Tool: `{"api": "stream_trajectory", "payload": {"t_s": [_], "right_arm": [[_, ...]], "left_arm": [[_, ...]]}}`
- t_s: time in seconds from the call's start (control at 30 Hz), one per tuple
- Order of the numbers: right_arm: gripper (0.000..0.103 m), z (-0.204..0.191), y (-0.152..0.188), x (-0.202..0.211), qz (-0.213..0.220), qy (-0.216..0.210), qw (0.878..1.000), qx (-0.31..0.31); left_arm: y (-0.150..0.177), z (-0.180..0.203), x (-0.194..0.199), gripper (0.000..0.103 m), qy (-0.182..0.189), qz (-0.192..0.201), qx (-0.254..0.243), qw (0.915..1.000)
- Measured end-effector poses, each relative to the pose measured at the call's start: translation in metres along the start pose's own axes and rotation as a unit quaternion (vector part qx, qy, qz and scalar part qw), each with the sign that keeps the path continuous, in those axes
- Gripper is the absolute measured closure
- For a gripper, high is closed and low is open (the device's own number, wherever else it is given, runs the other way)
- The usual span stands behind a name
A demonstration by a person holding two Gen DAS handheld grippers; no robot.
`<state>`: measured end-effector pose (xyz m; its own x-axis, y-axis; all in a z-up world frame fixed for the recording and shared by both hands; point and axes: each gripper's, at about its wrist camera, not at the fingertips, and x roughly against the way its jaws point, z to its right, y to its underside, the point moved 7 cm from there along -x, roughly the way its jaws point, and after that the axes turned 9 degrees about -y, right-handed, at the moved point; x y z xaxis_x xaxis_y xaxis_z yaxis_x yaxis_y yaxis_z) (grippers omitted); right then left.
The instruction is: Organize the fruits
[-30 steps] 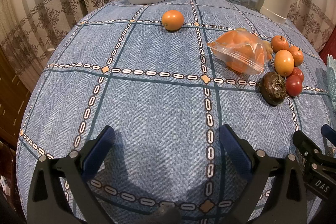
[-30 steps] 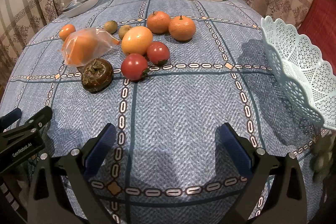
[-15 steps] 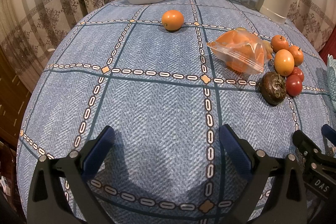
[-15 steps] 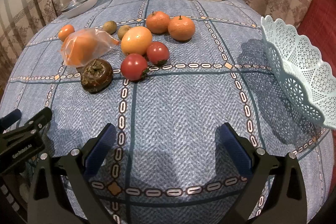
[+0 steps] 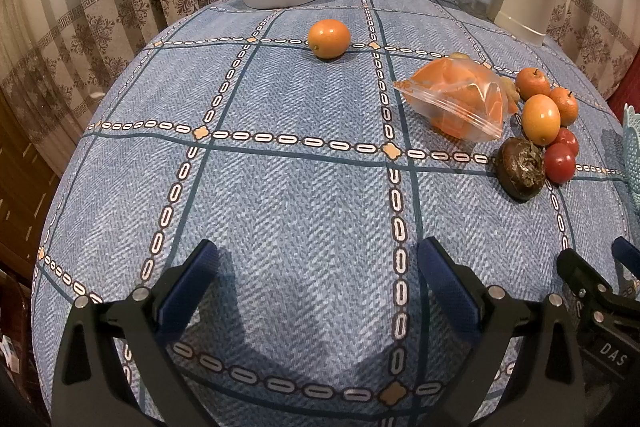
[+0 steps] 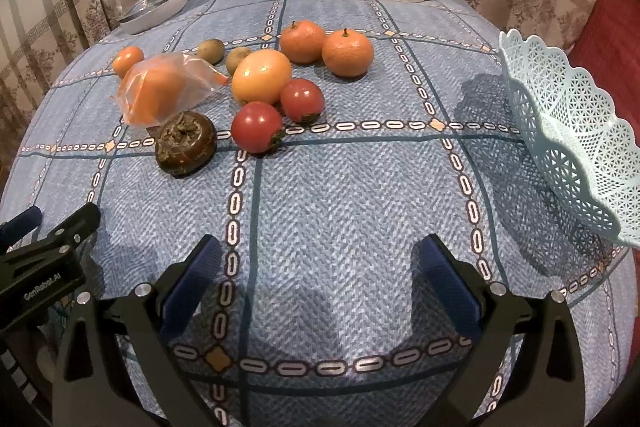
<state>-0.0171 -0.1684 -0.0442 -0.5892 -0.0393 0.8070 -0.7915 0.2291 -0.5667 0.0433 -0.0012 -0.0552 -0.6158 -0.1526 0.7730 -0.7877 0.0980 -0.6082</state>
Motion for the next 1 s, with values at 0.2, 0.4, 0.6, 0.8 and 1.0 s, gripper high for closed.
{"api": "stream_trajectory", "payload": {"t_s": [0.2,0.4,0.6,0.8,1.0], "right_arm": [[0.002,0.0,-0.001,-0.001,-0.005,-0.002,1.0,0.003],[0.002,0.001,0.001,0.003,-0.006,-0.029,1.0,0.004],[0.002,0.0,-0.002,0.014,0.008,-0.082,0.996,-0.013],[0.002,0.001,-0.008,0.022,0.024,-0.098,0.995,-0.018],[0.002,0.008,-0.023,0.044,0.067,-0.099,0.993,-0.02]], "left_arm": [[0.0,0.0,0.0,0.005,0.002,-0.001,0.0,1.0],[-0.003,0.0,0.007,0.005,0.02,0.01,-0.005,0.9997],[-0.01,0.006,0.025,0.005,0.023,0.047,-0.017,0.9985],[-0.021,0.01,0.033,0.005,0.031,0.055,-0.01,0.998],[-0.042,0.015,0.046,0.005,0.041,0.082,-0.007,0.9957]]}}
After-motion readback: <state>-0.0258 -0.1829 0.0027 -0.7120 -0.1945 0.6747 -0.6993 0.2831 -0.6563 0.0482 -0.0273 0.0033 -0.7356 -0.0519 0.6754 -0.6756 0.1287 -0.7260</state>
